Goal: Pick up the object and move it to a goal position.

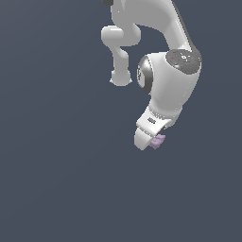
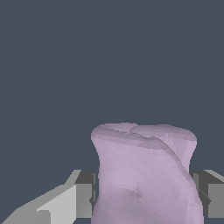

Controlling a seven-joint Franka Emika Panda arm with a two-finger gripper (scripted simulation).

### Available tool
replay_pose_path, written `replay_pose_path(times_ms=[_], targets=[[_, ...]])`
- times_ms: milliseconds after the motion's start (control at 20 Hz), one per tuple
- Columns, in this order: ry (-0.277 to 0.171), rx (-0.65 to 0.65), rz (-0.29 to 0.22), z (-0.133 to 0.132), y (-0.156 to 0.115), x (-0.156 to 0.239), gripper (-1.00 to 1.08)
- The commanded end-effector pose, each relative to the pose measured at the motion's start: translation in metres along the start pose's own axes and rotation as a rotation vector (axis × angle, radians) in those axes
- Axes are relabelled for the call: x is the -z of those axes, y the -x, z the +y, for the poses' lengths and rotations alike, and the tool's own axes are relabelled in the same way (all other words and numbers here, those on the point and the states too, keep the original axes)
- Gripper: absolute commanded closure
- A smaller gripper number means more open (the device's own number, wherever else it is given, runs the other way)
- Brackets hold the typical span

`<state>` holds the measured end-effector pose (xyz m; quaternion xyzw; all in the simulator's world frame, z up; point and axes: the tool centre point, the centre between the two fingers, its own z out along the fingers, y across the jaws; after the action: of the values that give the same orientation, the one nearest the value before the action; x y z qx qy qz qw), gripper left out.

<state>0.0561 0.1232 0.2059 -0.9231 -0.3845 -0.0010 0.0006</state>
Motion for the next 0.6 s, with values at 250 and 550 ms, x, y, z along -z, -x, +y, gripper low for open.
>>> replay_pose_path(times_ms=[250,550], targets=[[0.000,-0.001,-0.001,0.006,-0.032,0.035,1.08],[0.000,-0.001,-0.001,0.011,-0.052,0.057,1.08]])
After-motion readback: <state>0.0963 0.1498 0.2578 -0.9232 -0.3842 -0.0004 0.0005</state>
